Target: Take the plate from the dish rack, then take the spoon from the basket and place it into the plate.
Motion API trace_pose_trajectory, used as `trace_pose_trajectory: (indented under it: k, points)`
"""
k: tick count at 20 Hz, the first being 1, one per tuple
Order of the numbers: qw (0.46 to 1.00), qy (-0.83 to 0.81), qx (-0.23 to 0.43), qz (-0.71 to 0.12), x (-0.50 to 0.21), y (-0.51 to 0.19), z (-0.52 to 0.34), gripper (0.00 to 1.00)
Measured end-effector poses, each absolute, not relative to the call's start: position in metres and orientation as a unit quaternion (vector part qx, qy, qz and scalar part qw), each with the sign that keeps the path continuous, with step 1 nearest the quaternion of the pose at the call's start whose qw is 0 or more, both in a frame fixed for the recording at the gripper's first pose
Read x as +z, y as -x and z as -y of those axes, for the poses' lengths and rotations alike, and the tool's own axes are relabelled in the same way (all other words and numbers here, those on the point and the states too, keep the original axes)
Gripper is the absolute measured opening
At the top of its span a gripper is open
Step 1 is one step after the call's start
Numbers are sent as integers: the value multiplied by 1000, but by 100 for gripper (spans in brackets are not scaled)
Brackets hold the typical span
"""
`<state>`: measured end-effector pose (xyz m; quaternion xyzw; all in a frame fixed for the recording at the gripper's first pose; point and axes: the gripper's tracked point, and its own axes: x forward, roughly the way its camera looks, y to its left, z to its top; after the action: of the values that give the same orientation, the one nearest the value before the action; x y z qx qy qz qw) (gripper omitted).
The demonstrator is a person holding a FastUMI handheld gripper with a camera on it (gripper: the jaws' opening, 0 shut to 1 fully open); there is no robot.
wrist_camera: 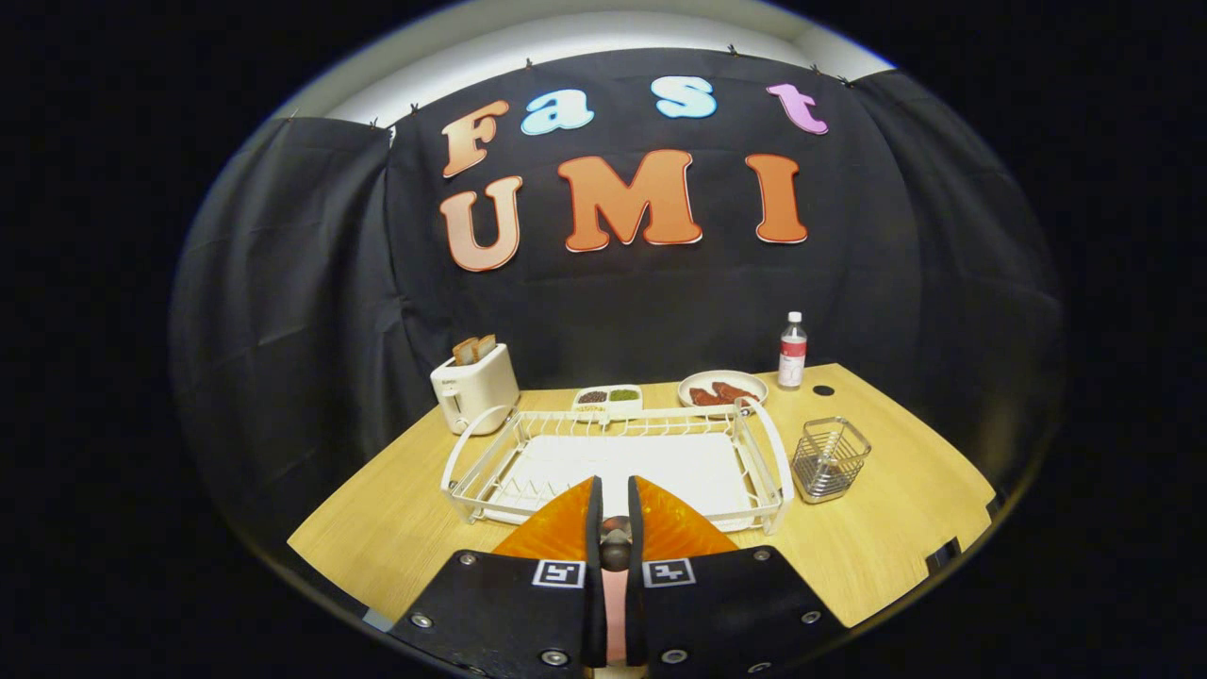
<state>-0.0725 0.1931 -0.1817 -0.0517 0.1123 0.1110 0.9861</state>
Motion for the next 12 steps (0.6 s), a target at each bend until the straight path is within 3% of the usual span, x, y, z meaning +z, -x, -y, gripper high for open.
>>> trace_pose_trajectory:
  k: [12]
  points:
    - [980,44,134,-139,-247,68,-211,8]
